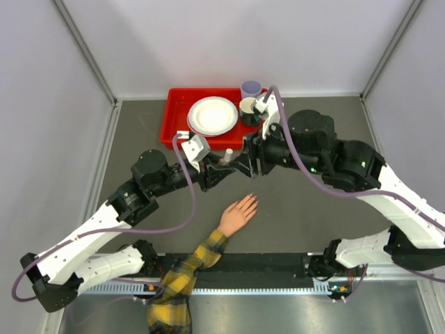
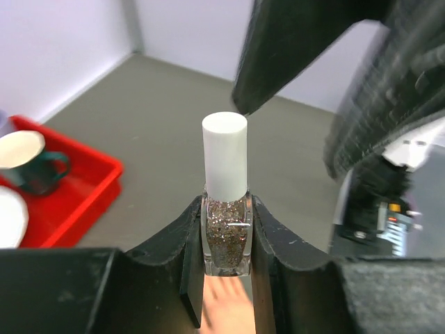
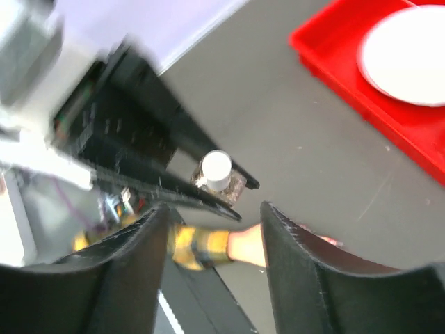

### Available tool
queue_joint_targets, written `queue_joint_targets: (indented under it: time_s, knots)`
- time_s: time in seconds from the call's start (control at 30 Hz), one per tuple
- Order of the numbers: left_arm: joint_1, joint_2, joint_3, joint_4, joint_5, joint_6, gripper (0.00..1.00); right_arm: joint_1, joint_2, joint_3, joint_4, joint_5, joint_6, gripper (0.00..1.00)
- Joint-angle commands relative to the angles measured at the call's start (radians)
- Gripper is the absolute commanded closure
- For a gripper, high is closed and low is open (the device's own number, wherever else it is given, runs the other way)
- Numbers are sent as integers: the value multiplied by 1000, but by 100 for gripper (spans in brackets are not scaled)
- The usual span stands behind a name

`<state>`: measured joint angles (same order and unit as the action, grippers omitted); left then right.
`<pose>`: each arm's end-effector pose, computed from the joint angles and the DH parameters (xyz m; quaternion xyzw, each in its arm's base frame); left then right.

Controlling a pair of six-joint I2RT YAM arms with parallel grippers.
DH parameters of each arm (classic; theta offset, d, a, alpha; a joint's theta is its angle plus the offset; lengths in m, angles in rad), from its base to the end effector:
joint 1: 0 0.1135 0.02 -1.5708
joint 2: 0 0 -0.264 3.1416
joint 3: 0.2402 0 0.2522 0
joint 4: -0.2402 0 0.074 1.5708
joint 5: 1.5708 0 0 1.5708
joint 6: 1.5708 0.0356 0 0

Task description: Paint the nails

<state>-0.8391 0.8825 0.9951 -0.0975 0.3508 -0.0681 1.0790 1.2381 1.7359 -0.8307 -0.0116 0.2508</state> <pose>0.1221 -0.1543 0.4062 0.3750 0.5935 -0.4175 0.5769 0.1054 0.1976 0.4969 -0.3308 0.7443 0.3617 0.4537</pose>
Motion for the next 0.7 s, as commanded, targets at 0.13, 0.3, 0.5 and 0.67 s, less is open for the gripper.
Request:
queue_joint_targets:
  time_s: [0.13,0.3,0.5,0.67]
  knots:
    - [0,33,-16,88,-176,94,100,1,176,253,-145,259,193,57]
    - [2,38,-23,90,-190,91,100,1,238,278,-146,236,196,59]
    - [2,36,-26,124,-185,88,100,1,250,269,-143,223,191,66]
    - [2,39,-19,108,-132,82,100,1,247,264,-136,231,165,79]
